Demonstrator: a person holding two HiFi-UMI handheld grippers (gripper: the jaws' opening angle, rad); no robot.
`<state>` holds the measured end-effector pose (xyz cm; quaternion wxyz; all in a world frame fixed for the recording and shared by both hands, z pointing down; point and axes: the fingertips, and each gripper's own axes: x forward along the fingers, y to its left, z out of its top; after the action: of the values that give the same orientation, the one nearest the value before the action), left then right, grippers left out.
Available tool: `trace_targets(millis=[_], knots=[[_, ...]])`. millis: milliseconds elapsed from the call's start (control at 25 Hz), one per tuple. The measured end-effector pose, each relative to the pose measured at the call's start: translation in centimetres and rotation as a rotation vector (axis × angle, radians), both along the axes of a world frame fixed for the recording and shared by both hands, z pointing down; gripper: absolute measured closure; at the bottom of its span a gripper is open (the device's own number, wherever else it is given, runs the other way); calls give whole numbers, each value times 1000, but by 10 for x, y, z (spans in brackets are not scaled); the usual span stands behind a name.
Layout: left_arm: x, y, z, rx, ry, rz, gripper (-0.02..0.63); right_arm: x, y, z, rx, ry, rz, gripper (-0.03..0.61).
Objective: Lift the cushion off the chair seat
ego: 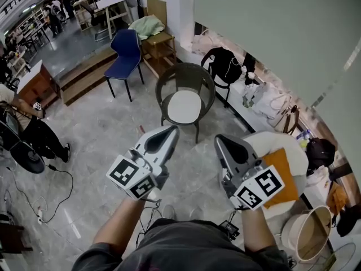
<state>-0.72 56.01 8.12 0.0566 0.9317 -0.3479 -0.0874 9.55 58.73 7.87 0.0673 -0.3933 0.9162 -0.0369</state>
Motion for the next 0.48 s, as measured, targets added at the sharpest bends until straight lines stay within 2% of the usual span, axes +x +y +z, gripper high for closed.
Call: trace_targets(millis=[480], knots=[[19,-12,21,-12,-33,-65,604,31,-12,13,-14,-1,-27,571]])
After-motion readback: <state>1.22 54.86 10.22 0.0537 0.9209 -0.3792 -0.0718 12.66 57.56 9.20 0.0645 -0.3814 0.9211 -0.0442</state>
